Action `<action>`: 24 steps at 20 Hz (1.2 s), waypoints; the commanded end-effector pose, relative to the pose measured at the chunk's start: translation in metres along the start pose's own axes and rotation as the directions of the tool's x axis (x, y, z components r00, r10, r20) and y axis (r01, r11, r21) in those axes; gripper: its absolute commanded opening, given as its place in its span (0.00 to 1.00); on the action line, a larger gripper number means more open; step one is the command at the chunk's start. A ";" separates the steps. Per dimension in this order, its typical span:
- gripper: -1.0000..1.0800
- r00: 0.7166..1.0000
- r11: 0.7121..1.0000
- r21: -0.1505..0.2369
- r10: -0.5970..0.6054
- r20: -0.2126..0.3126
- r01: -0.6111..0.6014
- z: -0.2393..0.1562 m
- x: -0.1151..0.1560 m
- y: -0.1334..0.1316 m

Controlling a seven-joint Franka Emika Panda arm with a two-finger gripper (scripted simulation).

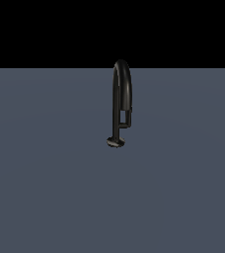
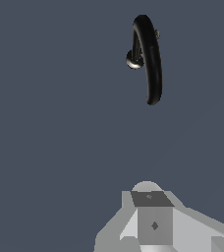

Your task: Turn on the faucet by rotating a designated handle.

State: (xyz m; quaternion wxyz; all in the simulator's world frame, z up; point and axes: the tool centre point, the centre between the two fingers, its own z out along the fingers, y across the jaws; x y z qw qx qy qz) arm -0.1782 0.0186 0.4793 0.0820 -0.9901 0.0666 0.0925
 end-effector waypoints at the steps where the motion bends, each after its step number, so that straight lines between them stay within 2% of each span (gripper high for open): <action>1: 0.00 0.999 0.999 0.029 0.032 0.034 -0.033 0.001 0.015 -0.001; 7: 0.00 0.987 0.988 0.096 0.105 0.122 -0.117 0.006 0.052 0.000; 13: 0.00 0.962 0.966 0.157 0.171 0.215 -0.207 0.014 0.089 0.003; 19: 0.00 0.922 0.931 0.209 0.228 0.313 -0.300 0.025 0.125 0.008; 24: 0.00 0.879 0.892 0.245 0.266 0.396 -0.381 0.037 0.154 0.014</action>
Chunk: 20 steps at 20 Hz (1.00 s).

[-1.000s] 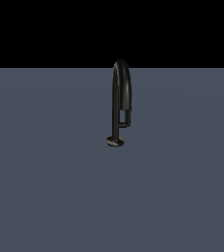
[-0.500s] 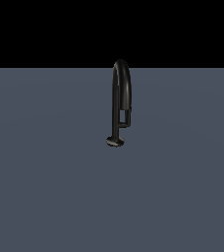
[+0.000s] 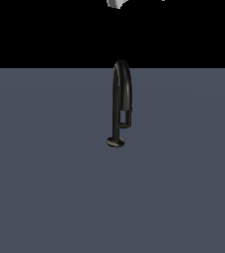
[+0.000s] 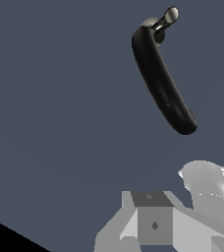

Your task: Turn on the faucet by rotating a designated handle.

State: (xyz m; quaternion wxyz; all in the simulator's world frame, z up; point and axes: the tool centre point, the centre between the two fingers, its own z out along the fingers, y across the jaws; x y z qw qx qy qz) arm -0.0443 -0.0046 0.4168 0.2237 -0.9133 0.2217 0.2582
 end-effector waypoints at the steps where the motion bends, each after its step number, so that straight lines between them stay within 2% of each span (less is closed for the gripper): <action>1: 0.00 0.999 0.999 0.034 0.034 0.039 -0.036 0.001 0.017 -0.001; 6: 0.00 0.988 0.989 0.097 0.100 0.121 -0.112 0.005 0.050 0.000; 11: 0.00 0.964 0.968 0.156 0.161 0.210 -0.196 0.012 0.084 0.003; 16: 0.00 0.927 0.935 0.209 0.216 0.306 -0.287 0.022 0.119 0.008; 20: 0.00 0.885 0.897 0.246 0.255 0.389 -0.367 0.033 0.148 0.014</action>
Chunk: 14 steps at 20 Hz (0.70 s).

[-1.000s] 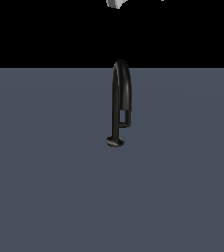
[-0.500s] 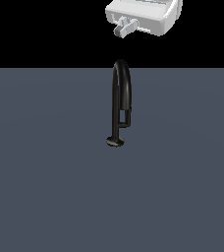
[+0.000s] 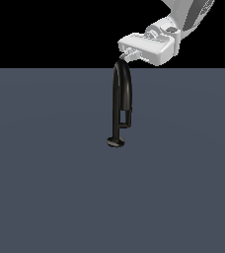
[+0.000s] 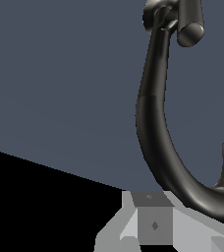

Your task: Turn on the faucet by rotating a designated handle.

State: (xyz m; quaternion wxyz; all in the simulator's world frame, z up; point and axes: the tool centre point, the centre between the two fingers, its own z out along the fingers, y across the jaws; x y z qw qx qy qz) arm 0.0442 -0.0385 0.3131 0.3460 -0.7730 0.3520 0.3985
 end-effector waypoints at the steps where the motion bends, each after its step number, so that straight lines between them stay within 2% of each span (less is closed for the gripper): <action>1: 0.00 0.998 0.998 0.042 0.043 0.049 -0.045 0.001 0.020 -0.001; 7: 0.00 0.973 0.976 0.138 0.143 0.180 -0.169 0.008 0.072 0.001; 14: 0.00 0.916 0.924 0.221 0.232 0.327 -0.313 0.024 0.126 0.009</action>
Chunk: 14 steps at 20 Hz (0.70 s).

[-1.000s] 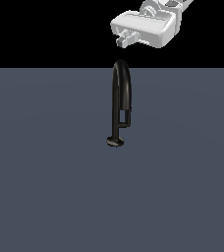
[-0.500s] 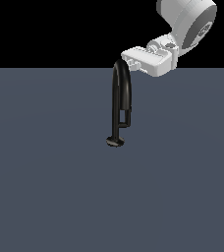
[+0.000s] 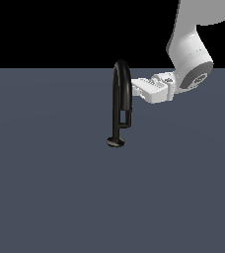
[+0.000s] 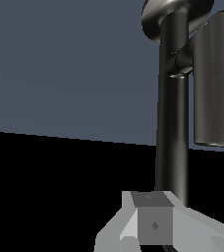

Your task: Turn on the faucet by rotating a designated handle.

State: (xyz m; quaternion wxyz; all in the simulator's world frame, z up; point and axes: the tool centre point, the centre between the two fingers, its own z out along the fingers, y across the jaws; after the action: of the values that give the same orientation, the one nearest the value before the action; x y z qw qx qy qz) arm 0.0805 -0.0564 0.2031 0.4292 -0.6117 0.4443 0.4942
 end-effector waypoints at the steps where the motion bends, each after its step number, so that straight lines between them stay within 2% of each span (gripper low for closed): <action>1: 0.00 0.998 0.998 0.039 0.040 0.044 -0.042 0.001 0.018 -0.001; 7: 0.00 0.987 0.988 0.101 0.106 0.122 -0.119 0.006 0.051 -0.001; 14: 0.00 0.981 0.982 0.120 0.125 0.148 -0.143 0.009 0.061 0.000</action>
State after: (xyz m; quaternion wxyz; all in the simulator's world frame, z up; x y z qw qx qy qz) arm 0.0850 -0.0549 0.1415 0.4631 -0.5159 0.4844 0.5336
